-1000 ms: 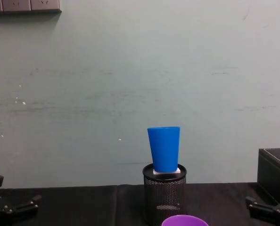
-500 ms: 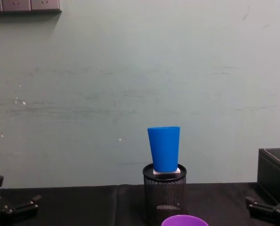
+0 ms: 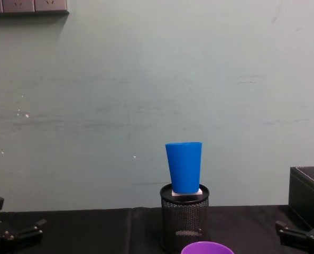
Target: Pick up one cup with a gripper and tap it against the other cup.
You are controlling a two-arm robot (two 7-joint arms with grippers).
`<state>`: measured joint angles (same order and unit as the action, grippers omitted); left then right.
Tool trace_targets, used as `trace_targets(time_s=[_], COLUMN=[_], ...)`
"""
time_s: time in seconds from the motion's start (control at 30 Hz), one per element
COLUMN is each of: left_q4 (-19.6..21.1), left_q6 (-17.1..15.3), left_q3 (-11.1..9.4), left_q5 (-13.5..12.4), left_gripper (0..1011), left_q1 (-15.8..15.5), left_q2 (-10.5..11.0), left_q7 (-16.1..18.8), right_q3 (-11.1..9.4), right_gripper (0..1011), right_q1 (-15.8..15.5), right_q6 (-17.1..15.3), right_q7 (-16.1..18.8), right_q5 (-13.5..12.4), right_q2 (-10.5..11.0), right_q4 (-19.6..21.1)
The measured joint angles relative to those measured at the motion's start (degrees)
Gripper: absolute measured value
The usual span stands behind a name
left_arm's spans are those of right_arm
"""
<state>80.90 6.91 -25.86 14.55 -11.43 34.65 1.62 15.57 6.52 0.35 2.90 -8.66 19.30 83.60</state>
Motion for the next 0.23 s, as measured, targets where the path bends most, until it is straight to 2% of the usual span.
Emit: trace_targets(time_s=[0.23], left_q4=[0.0], left_q6=[0.0], left_q3=[0.0], left_q5=[0.0], left_gripper=[1000], left_q1=[0.0], left_q2=[0.0], left_q7=[0.0], right_q3=[0.0], right_gripper=[1000], right_q1=[0.0], right_q6=[0.0], right_q7=[0.0], right_q5=[0.0], right_q2=[0.0], right_q4=[0.0])
